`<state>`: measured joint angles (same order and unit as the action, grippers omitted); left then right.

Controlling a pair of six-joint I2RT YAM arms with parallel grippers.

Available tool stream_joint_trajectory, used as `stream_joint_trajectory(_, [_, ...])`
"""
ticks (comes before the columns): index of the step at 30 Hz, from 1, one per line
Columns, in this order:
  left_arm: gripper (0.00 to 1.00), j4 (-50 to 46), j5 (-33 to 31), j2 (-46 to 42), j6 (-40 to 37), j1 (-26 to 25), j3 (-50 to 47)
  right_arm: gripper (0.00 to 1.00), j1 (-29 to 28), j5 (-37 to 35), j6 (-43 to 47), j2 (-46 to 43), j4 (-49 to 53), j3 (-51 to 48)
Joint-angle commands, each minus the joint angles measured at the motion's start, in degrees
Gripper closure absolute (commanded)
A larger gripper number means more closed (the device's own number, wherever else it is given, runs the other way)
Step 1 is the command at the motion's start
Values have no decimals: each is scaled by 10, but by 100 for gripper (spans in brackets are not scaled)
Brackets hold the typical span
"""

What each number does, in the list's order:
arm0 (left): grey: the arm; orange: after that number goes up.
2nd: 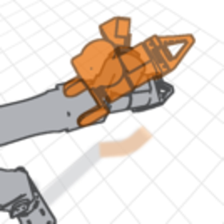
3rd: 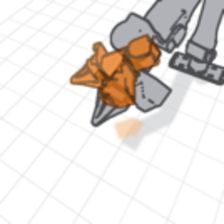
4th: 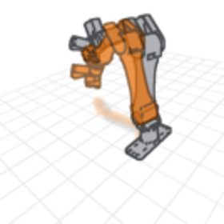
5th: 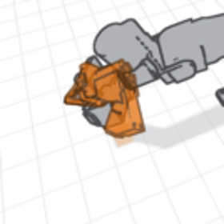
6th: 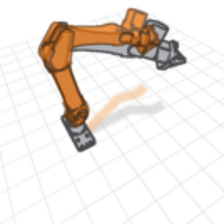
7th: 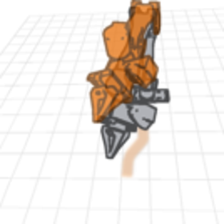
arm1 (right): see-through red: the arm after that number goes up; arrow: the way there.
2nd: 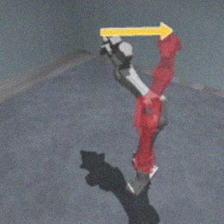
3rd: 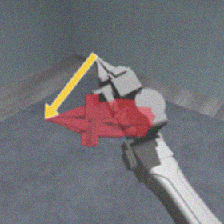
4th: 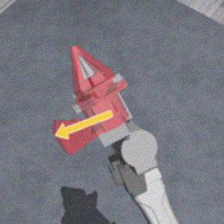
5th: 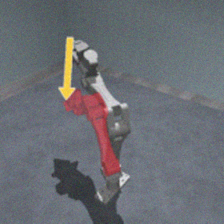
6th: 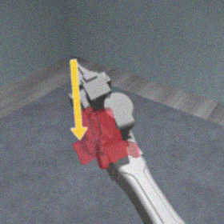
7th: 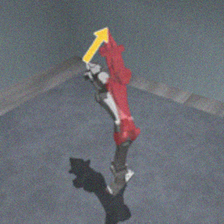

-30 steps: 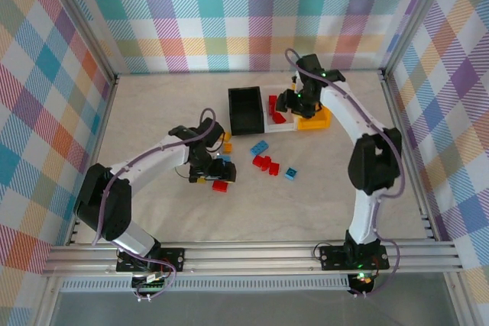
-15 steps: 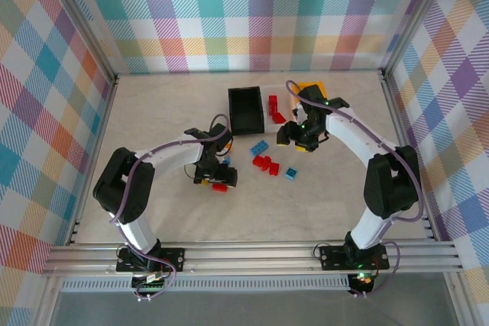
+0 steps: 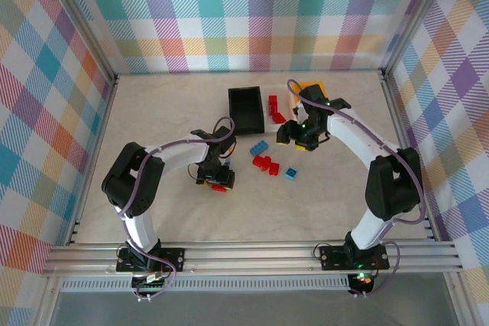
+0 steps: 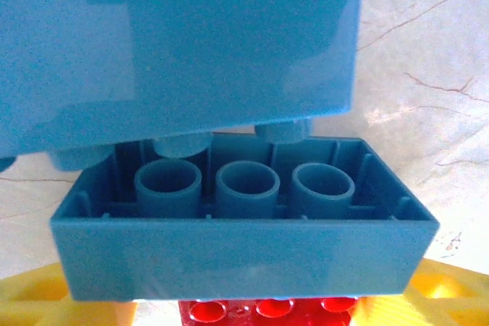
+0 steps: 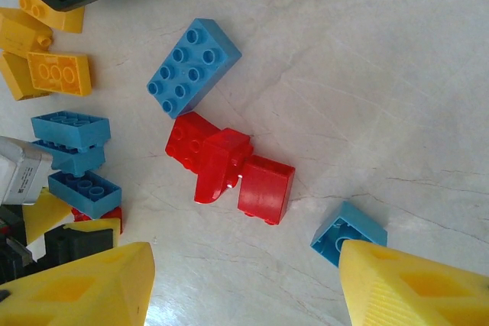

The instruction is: Sort the legos into containers by color

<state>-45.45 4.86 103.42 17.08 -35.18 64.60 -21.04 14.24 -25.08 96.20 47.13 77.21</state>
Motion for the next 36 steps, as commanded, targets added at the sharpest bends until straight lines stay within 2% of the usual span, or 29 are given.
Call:
stream_joint_trajectory(1, [37, 6, -14, 12, -2, -6, -1, 35, -1, 11, -10, -12, -6, 3])
stream_joint_trajectory(6, [49, 7, -18, -4, 8, -7, -22, 35, -1, 13, -10, -4, -9, 10])
stream_joint_trajectory(14, [51, -47, -6, -62, 15, -7, -13, 34, -1, 8, -5, -10, -6, -3])
stream_joint_trajectory(19, [51, -101, 9, -130, 40, -5, 43, 34, 9, -2, -2, -34, -2, -35])
stream_joint_trajectory(21, [51, -101, 23, -124, 49, 0, 96, 34, 21, 2, -7, -52, -10, -58])
stream_joint_trajectory(24, [51, -87, 48, -67, 57, 3, 204, 34, 35, 6, -15, -79, -23, -90])
stream_joint_trajectory(36, [52, -77, 102, 319, 58, 8, 762, 34, 37, 32, -40, -184, -55, -154])
